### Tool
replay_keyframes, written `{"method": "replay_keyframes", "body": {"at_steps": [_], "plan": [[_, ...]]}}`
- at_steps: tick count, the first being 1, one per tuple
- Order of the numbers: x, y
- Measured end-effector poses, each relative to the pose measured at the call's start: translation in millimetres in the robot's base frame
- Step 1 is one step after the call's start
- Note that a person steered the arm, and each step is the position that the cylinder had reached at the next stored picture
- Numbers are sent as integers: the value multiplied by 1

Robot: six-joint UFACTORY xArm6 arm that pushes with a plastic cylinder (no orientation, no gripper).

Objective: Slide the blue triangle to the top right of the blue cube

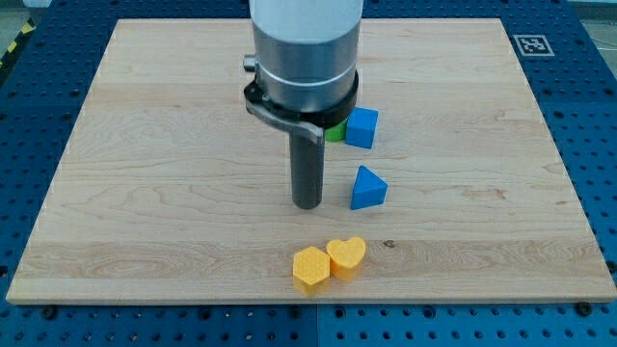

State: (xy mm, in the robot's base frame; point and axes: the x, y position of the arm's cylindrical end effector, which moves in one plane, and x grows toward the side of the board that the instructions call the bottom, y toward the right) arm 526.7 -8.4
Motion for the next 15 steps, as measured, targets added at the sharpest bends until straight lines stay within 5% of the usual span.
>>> {"method": "replay_keyframes", "body": {"at_steps": [4,9,12,14,15], "plan": [[-35,146],[-41,34],[-53,139],[-17,142],[-33,165]]}}
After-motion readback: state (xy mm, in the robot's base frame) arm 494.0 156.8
